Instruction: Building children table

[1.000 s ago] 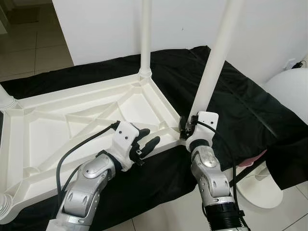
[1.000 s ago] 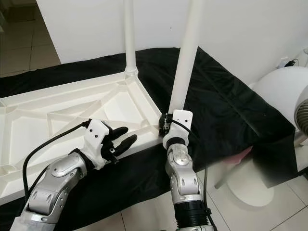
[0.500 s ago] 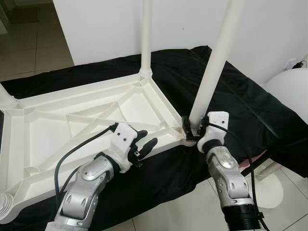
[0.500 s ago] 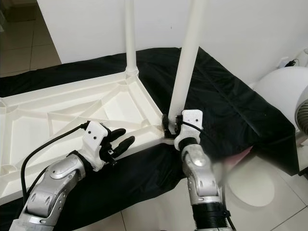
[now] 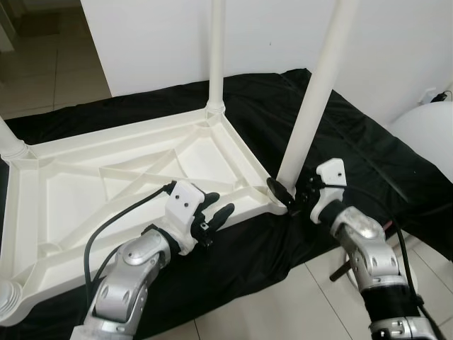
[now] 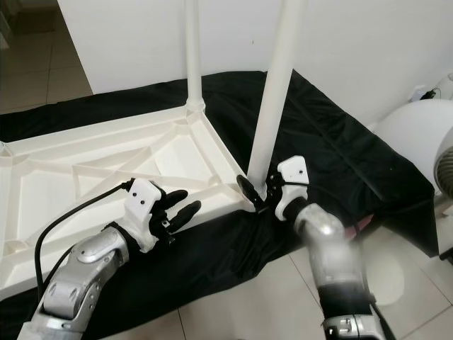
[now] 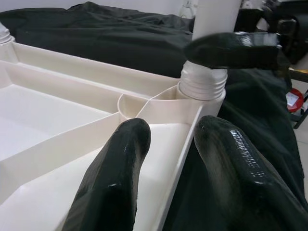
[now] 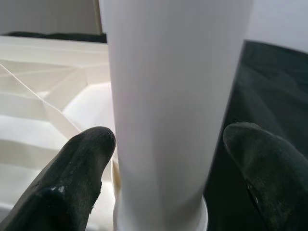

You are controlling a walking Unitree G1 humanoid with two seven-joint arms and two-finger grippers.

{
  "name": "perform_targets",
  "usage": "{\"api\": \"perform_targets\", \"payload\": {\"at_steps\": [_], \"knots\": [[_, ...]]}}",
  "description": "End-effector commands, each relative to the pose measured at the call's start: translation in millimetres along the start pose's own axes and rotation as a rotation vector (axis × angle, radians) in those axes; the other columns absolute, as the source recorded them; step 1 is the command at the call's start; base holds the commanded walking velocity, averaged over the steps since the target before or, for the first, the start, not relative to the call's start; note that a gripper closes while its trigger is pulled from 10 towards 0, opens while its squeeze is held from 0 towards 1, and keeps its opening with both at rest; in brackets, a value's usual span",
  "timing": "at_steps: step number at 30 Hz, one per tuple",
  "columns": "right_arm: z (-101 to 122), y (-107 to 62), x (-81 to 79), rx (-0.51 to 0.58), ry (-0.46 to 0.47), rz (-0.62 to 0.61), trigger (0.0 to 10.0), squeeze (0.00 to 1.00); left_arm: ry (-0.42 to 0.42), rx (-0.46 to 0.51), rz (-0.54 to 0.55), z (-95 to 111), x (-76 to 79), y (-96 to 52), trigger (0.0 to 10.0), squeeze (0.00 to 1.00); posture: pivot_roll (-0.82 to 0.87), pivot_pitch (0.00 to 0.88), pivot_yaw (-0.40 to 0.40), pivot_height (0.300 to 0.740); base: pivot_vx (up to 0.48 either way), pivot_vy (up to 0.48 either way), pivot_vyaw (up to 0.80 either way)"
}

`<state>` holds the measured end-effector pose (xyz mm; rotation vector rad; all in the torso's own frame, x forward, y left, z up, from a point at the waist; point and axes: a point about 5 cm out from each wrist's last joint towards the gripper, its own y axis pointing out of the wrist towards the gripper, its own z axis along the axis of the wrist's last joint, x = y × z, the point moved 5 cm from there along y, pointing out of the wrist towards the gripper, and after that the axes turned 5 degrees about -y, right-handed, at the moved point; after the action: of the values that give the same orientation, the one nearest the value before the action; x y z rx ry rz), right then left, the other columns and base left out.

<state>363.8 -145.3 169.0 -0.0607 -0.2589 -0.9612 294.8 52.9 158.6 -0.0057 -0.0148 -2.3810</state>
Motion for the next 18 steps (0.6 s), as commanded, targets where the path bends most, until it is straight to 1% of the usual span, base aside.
{"api": "perform_targets", "payload": {"at_steps": [1,2,3,4,5,6,9,10,11,12,13,14,18], "knots": [[-5,2.0,-4.7,-0.008,0.010,0.055,9.6,0.00,-0.002,-0.004,0.048,-2,-3.4,1.9,10.0,0.00,-0.06,0.046,-0.013,0.740,0.000,0.000,0.00],[-5,2.0,-4.7,-0.008,0.010,0.055,9.6,0.00,-0.002,-0.004,0.048,-2,-3.4,1.9,10.0,0.00,-0.06,0.046,-0.013,0.740,0.000,0.000,0.00],[-6,3.5,-5.8,-0.008,0.006,0.081,9.6,0.00,-0.001,-0.003,0.048,-2,-3.3,2.2,10.0,0.00,-0.05,0.043,-0.012,0.740,0.000,0.000,0.00],[-6,4.4,-6.0,-0.008,0.009,0.095,9.3,0.00,-0.001,-0.004,0.048,-2,-3.3,2.5,10.0,0.00,-0.05,0.043,-0.012,0.740,0.000,0.000,0.00],[-6,4.4,-6.0,-0.008,0.009,0.095,9.3,0.00,-0.001,-0.004,0.048,-2,-3.3,2.5,10.0,0.00,-0.05,0.043,-0.012,0.740,0.000,0.000,0.00],[-10,6.9,-4.1,-0.025,0.016,0.125,5.2,0.00,-0.001,-0.002,0.047,-1,-2.7,3.4,10.0,0.00,-0.05,0.044,-0.013,0.740,0.000,0.000,0.00],[-12,7.7,-3.3,-0.032,0.024,0.137,5.2,0.00,-0.001,-0.001,0.047,-1,-2.3,3.6,10.0,0.00,-0.05,0.044,-0.013,0.740,0.000,0.000,0.00],[-16,8.2,-4.0,-0.048,0.024,0.158,3.2,0.00,-0.001,-0.001,0.046,0,-2.0,3.6,10.0,0.00,-0.05,0.044,-0.013,0.740,0.000,0.000,0.00],[-16,8.2,-4.0,-0.048,0.024,0.158,3.2,0.00,-0.001,-0.001,0.046,0,-2.0,3.6,10.0,0.00,-0.05,0.044,-0.013,0.740,0.000,0.000,0.00],[-18,8.5,-4.2,-0.057,0.015,0.173,2.8,0.00,-0.001,-0.001,0.047,0,-1.9,3.3,10.0,0.00,-0.04,0.047,-0.015,0.740,0.000,0.000,0.00],[-18,8.5,-4.2,-0.057,0.015,0.173,2.8,0.00,-0.001,-0.001,0.047,0,-1.9,3.3,10.0,0.00,-0.04,0.047,-0.015,0.740,0.000,0.000,0.00],[-21,8.6,-4.0,-0.065,0.010,0.181,0.0,0.00,0.000,-0.002,0.049,-1,-1.9,3.0,10.0,0.00,-0.04,0.048,-0.016,0.740,0.000,0.000,0.00],[-26,8.7,-2.0,-0.072,0.007,0.191,0.0,0.00,-0.001,-0.003,0.053,-1,-2.1,2.1,10.0,0.00,-0.04,0.056,-0.023,0.740,0.000,0.000,0.00]]}}
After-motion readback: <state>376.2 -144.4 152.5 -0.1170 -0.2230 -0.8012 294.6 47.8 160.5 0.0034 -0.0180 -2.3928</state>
